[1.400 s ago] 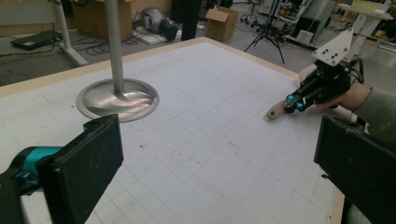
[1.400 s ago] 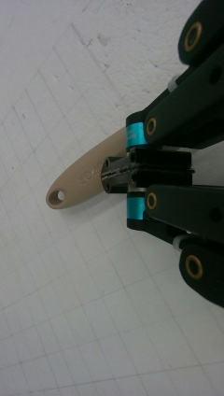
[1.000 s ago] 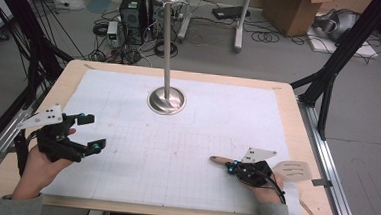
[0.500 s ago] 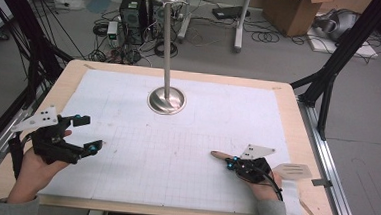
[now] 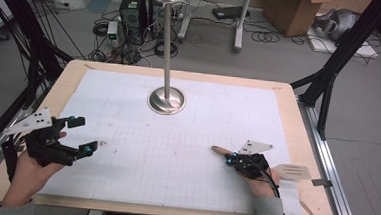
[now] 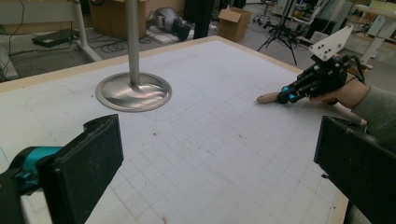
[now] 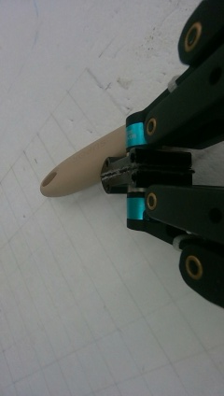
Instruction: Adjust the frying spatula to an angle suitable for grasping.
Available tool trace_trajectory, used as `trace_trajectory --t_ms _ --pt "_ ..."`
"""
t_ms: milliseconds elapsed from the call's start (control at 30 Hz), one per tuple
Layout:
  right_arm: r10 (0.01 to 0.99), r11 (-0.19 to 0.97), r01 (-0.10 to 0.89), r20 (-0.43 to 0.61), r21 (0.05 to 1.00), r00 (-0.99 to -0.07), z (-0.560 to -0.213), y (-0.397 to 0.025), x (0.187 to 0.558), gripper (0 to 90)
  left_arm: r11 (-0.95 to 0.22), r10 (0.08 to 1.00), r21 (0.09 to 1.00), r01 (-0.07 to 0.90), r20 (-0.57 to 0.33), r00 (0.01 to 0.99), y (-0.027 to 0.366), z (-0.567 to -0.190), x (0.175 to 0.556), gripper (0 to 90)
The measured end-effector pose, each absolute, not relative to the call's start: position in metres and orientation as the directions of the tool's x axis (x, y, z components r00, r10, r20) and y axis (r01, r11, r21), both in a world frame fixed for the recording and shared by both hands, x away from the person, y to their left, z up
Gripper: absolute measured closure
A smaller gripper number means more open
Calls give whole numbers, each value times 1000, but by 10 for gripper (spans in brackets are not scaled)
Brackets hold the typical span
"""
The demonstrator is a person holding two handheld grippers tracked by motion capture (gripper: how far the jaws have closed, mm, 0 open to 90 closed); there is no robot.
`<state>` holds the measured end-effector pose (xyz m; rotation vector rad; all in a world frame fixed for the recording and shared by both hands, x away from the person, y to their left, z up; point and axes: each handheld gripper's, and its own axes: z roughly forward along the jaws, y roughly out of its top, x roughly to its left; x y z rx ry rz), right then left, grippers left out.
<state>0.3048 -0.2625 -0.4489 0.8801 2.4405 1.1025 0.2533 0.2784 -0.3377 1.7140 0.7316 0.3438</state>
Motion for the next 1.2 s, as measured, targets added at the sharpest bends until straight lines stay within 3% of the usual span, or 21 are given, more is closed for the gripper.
trace_trajectory --t_ms 1200 --pt "744 437 460 -23 773 -667 -451 -261 332 900 -118 671 946 302 -149 727 293 -341 237 18"
